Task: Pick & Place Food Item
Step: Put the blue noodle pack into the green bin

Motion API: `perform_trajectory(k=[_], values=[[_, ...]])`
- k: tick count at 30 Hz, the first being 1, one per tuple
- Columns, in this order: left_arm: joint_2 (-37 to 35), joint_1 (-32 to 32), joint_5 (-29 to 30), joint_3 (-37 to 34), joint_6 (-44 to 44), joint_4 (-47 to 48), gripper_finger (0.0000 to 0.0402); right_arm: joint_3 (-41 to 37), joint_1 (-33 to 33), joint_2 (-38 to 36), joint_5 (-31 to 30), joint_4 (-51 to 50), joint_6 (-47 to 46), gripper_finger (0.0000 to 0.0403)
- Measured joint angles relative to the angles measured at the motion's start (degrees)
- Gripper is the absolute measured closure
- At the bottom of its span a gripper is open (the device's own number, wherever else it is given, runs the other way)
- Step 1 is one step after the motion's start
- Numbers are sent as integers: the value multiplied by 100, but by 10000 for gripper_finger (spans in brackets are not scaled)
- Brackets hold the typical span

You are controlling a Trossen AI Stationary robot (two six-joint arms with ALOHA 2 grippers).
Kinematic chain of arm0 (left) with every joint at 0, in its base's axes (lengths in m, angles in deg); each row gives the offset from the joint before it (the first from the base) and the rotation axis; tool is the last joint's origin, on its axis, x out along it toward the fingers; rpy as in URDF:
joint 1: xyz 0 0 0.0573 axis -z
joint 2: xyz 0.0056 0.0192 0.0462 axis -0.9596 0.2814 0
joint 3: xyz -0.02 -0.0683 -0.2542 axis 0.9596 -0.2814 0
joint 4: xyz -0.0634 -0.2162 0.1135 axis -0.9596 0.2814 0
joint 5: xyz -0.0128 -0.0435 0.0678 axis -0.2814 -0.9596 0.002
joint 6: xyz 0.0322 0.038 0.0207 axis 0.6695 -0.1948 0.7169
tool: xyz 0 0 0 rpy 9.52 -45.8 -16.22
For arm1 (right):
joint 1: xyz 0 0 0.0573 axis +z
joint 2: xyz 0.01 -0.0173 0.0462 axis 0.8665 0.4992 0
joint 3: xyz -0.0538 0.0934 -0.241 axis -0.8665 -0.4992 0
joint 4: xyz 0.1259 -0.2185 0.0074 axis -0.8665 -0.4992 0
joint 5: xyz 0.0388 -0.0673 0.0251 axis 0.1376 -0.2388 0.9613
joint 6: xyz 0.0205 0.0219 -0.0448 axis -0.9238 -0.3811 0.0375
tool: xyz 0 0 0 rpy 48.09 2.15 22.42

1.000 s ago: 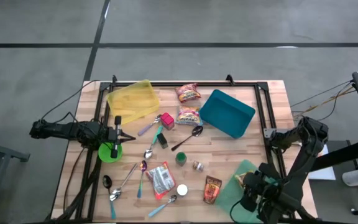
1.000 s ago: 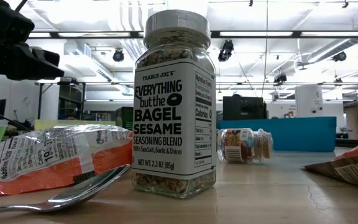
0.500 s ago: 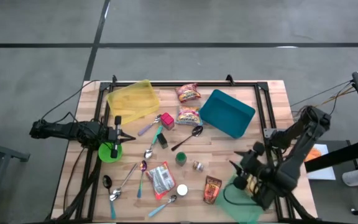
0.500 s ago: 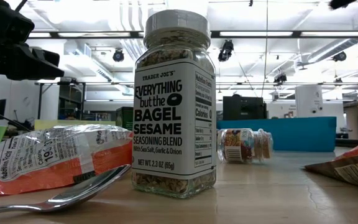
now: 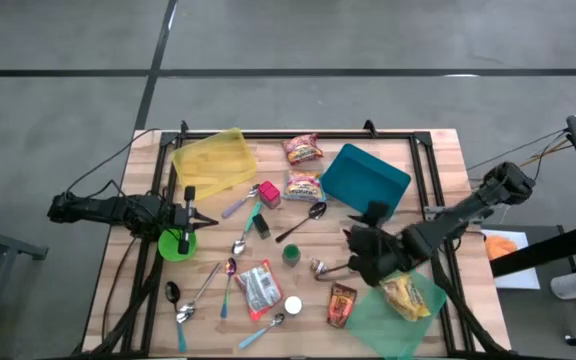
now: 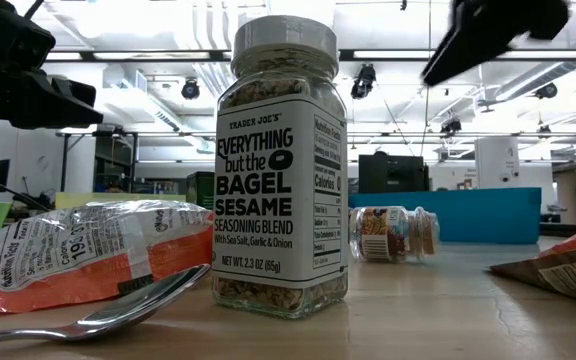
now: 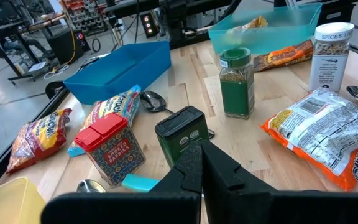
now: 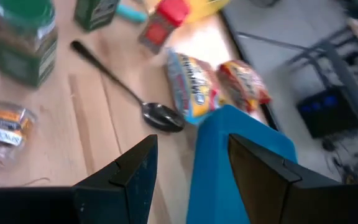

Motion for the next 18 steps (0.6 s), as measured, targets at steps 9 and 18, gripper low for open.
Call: perform_trajectory(k=[9, 18], values=[[1, 0, -1, 1, -2, 0, 401, -745, -1310, 214, 1175, 2814, 3688, 210], [2, -1, 1, 2, -2, 0, 401, -382, -1760, 953, 1496, 2801, 4349, 210]])
